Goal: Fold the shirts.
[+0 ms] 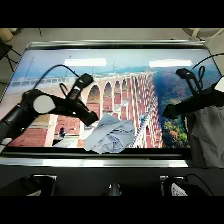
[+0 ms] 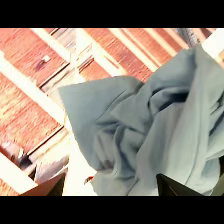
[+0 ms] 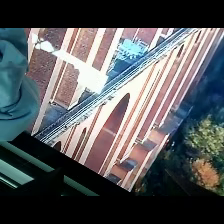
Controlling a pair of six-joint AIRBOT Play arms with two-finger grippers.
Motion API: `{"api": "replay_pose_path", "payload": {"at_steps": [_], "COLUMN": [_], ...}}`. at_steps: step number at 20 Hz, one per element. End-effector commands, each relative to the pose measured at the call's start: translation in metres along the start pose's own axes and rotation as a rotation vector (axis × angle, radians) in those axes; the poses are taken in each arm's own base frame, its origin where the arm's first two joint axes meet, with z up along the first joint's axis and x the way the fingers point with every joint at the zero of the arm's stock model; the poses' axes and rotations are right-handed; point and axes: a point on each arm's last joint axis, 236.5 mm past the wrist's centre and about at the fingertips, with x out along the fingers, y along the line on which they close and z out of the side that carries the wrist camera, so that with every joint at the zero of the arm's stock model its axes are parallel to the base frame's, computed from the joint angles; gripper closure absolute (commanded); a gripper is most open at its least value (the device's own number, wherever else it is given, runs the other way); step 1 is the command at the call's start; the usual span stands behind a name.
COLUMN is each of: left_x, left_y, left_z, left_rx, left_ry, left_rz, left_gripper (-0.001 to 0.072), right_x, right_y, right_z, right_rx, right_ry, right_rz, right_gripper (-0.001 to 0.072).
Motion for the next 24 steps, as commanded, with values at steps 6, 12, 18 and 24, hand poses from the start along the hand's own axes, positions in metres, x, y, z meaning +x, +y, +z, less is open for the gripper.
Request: {"api": "replay_pose_path", "payload": {"at_steps": [6,12,18,24], "left_x": [0.038,0.078,0.103,0.106], "left_y": [-0.033,-0.017,-0.003,-0.007], "left_z": [-0.137,-0.167,-0.153,-0.125], "left_rx": [-0.404,-0.466,-0.532,-0.527], "left_ry": [0.265,0.229,0.169,0.057], "left_rz": [-0.282,-0.227,-0.207,-0.261], "left_gripper": [0.0030,0.0030,0.0066,0.0678], "right_x": [0.087,0.143,0.173,0.180], "right_y": [0.080,0.118,0.126,0.140], "right_z": [-0.045,-0.069,-0.058,-0.028], "right_rx": [0.087,0.007,-0.024,0.047], "right_ry": [0.013,0.082,0.063,-0.053], "right_rz": [0.459,0.461,0.448,0.552], "right_gripper": [0.0022,-0.0004,-0.0003,0.0185]}}
